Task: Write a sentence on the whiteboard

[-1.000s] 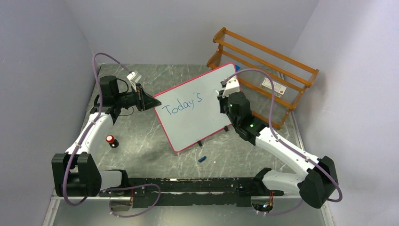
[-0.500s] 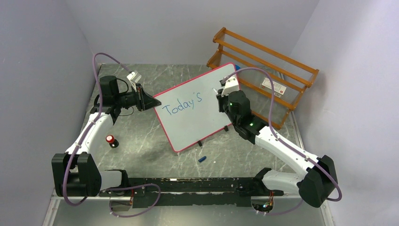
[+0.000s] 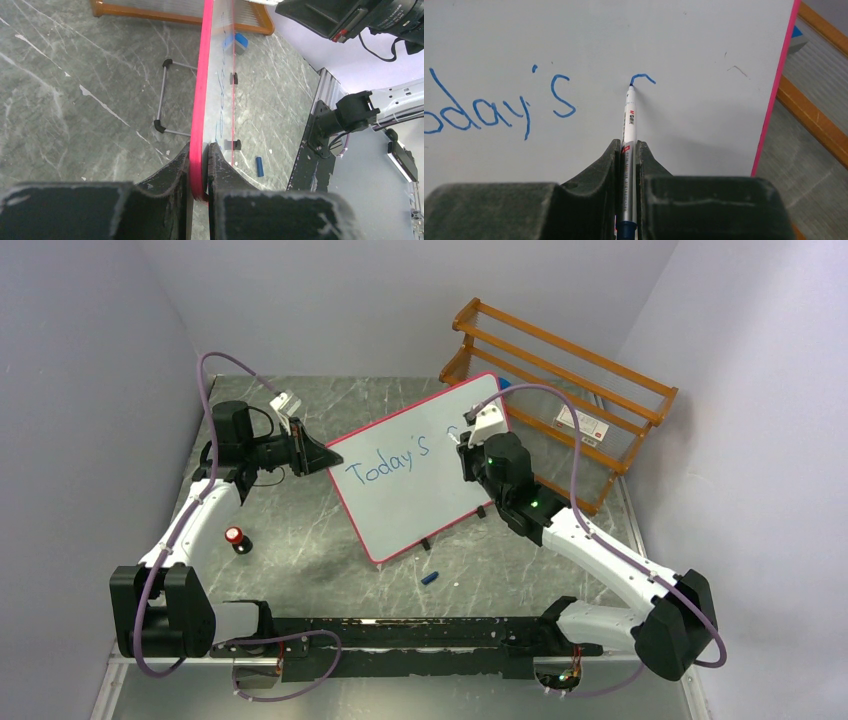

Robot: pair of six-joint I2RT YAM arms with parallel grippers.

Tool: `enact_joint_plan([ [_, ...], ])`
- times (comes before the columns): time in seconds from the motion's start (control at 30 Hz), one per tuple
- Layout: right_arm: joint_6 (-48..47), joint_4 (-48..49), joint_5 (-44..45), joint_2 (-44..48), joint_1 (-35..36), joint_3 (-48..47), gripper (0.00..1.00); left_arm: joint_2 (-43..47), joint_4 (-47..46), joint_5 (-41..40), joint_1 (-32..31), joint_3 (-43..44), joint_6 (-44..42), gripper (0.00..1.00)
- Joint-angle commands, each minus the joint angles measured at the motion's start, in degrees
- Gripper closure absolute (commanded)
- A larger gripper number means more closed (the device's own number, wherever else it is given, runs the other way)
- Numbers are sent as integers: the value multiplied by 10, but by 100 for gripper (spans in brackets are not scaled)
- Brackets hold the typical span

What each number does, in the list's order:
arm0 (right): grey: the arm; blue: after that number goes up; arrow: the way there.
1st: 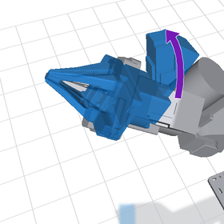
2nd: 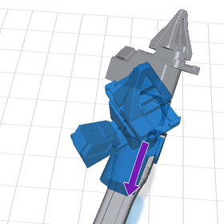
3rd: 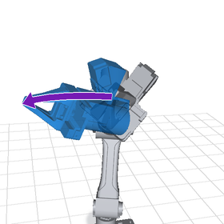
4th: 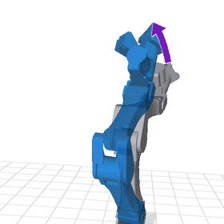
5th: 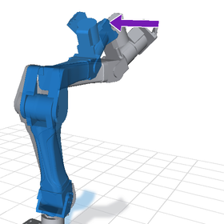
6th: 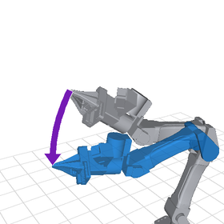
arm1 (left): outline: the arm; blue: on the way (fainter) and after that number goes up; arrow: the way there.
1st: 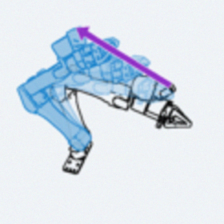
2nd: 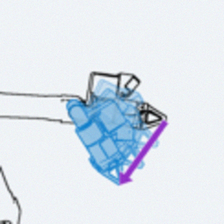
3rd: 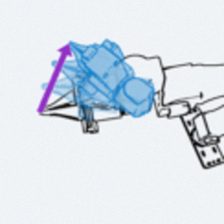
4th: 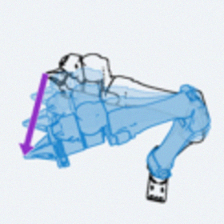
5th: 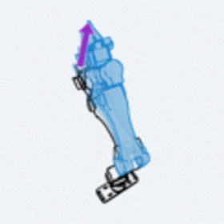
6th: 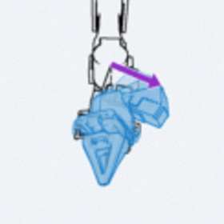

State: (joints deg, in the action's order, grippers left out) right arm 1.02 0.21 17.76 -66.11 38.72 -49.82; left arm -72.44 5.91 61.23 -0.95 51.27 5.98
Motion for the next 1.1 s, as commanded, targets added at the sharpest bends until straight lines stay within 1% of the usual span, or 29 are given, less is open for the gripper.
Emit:
enact_joint_plan([
  [0.0, 5, -35, -14, 11, -3, -5, 100, -5, 31, -36, 2, -17, -47, 95],
  [0.47, 17, -55, 9, 20, -3, 9, 100, -5, 29, -34, 2, -17, -47, 95],
  [0.67, 16, -46, 34, 13, -3, 7, 100, -6, 28, -33, 2, -17, -46, 95],
  [1.07, 11, -9, 48, 5, -4, 3, 100, -5, 27, -31, 2, -17, -46, 95],
])
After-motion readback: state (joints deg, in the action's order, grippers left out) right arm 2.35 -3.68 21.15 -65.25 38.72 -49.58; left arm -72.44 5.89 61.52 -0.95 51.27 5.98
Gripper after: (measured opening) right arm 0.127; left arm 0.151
